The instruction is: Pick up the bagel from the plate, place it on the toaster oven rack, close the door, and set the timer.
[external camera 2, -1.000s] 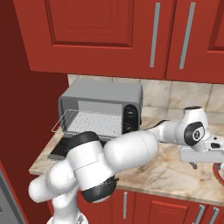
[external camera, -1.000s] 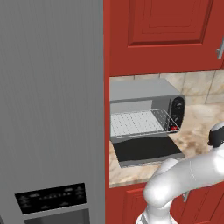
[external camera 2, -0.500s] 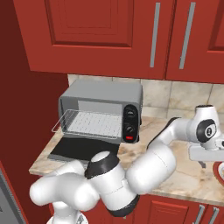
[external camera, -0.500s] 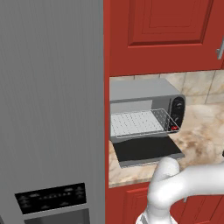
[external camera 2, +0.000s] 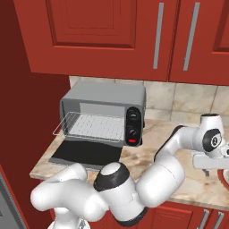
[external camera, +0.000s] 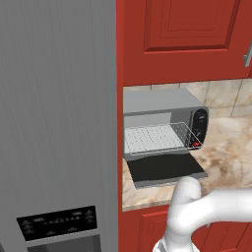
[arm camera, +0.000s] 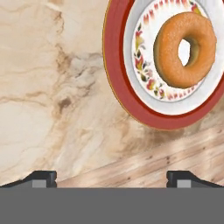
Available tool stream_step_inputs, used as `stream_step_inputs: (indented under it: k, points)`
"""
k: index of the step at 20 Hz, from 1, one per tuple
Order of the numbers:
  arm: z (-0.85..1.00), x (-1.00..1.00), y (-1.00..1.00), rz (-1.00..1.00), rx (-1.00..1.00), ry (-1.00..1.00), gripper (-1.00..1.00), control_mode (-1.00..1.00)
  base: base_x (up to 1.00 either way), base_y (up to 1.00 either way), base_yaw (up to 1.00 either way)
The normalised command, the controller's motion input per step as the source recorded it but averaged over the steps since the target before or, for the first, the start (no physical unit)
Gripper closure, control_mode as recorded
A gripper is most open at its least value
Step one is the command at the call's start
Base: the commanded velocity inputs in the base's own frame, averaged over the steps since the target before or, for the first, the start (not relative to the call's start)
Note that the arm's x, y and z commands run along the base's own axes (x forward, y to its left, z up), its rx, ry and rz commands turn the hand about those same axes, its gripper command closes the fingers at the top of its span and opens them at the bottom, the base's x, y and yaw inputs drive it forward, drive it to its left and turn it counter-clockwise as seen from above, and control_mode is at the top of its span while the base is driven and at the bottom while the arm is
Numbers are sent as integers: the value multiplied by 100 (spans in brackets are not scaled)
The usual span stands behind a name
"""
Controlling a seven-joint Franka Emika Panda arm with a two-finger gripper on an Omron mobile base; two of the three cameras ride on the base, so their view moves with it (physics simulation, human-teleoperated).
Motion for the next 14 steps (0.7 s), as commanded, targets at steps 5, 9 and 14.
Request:
stream_step_inputs:
  k: [5, 9, 14]
  points:
    - [-13, 24, -30, 10, 0, -15, -100, -100, 0, 0, 0]
    - [0, 21, -41, 6, 0, -8, -100, -100, 0, 0, 0]
    - [-2, 15, -40, 2, 0, -2, -100, -100, 0, 0, 0]
